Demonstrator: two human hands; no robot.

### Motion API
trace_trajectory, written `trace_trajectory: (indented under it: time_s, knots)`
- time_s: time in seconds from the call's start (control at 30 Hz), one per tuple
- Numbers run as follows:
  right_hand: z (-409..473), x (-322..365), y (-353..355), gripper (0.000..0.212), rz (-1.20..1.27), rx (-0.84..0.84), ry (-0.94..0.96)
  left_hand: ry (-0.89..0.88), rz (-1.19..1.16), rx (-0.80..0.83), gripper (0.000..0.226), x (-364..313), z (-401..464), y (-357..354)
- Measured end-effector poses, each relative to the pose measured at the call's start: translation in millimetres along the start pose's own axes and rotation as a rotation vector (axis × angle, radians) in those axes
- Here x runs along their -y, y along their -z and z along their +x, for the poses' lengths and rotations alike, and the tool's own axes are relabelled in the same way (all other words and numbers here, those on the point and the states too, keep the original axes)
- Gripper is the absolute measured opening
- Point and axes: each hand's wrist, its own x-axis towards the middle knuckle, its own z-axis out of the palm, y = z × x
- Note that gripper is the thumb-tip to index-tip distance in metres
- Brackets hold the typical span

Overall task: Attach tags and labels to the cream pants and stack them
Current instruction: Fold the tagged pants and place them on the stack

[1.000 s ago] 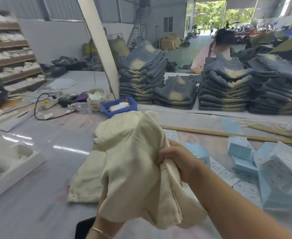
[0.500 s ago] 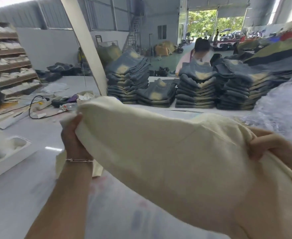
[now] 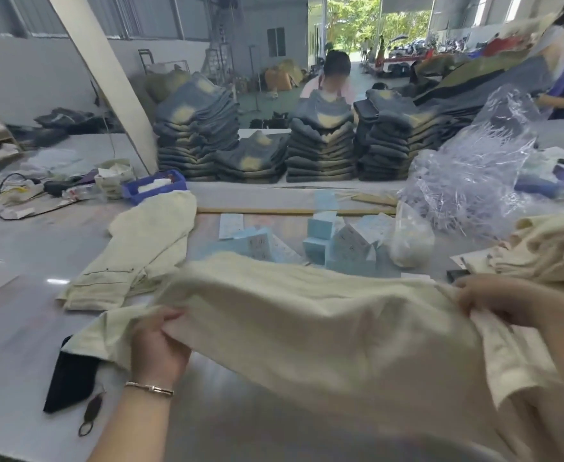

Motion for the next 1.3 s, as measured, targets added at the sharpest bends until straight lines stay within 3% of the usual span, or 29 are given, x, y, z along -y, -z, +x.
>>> trace_trajectory:
  time_s: [0.07,0.13,0.23,0.33,0.4,0.47,0.53,0.57,0.63,0.7,0.8,0.83,0.93,1.0,1.1,1.17,1.2,1.27,1.3]
  knots:
    - [18.1,-13.9,-28.6,0.01,-0.395,0.025,-0.048,0.229,0.074,-0.25,0.031,27.0,-1.2,32.9]
    - [26.5,-35.8,-56.6,0.021,-0.457,0.064,-0.094,0.402,0.102,-0.305,0.025,45.9,-7.1,65.0]
    - [18.6,-66.3,-84.9,0.074,-0.401,-0.043,-0.14,0.43,0.163,-0.366,0.017,61.4,-9.9,84.0]
    - [2.6,-92.8,-103.4,0.117,-0.383,-0.238,-0.204,0.274,0.5,-0.425,0.013,78.2,-10.9,74.1]
    - [-11.6,-107.4,-115.7,0.127,-0.32,-0.375,-0.287,0.034,0.831,-0.509,0.026,91.4,-15.7,64.4]
    - [-21.7,-121.2,-128.2,0.131,-0.278,-0.465,-0.345,-0.281,1.2,-0.451,0.044,104.7,-24.5,52.1]
    - [-28.6,-130.1,-137.8,0.133,-0.217,-0.497,-0.397,-0.517,1.499,-0.171,0.051,122.1,-30.4,38.1]
    - [-30.8,-132.0,-140.3,0.134,-0.175,-0.498,-0.426,-0.509,1.626,0.001,0.055,130.8,-30.9,30.1]
    - [-31.5,-130.8,-141.1,0.128,-0.008,-0.488,-0.468,-0.31,1.861,0.322,0.079,145.6,-31.9,18.3]
    - [-30.5,-125.3,-141.6,0.101,0.295,-0.483,-0.449,-0.16,2.072,0.501,0.092,158.3,-31.5,14.5]
    - [-33.6,-118.4,-139.7,0.039,0.682,-0.544,-0.338,-0.079,2.047,0.522,0.081,164.8,-32.0,12.2]
    - [-35.4,-114.6,-135.9,0.035,0.816,-0.566,-0.264,-0.051,1.968,0.537,0.072,165.7,-33.7,11.4]
    - [-46.4,-85.0,-121.9,0.045,1.182,-0.503,-0.022,0.049,1.846,0.549,0.035,164.2,-38.9,12.2]
    - [-52.6,-58.6,-116.6,0.057,1.27,-0.409,0.14,0.059,1.873,0.557,0.026,160.4,-46.7,14.1]
    - [-55.9,-24.3,-119.9,0.067,1.433,-0.094,0.374,0.084,1.937,0.622,0.021,155.1,-43.8,23.1]
    - [-55.1,-7.8,-131.4,0.067,1.415,0.1,0.43,0.016,2.083,0.654,0.018,150.3,-28.0,29.1]
    - [-54.1,-1.7,-140.6,0.065,1.285,0.142,0.435,0.014,2.116,0.583,0.029,150.4,-13.2,40.8]
    - [-46.2,7.8,-167.9,0.062,0.844,0.118,0.407,0.088,1.987,0.482,0.029,150.0,-8.9,49.0]
    - [-40.3,10.2,-183.5,0.063,0.603,0.088,0.396,0.151,1.962,0.516,0.029,148.9,-5.8,55.9]
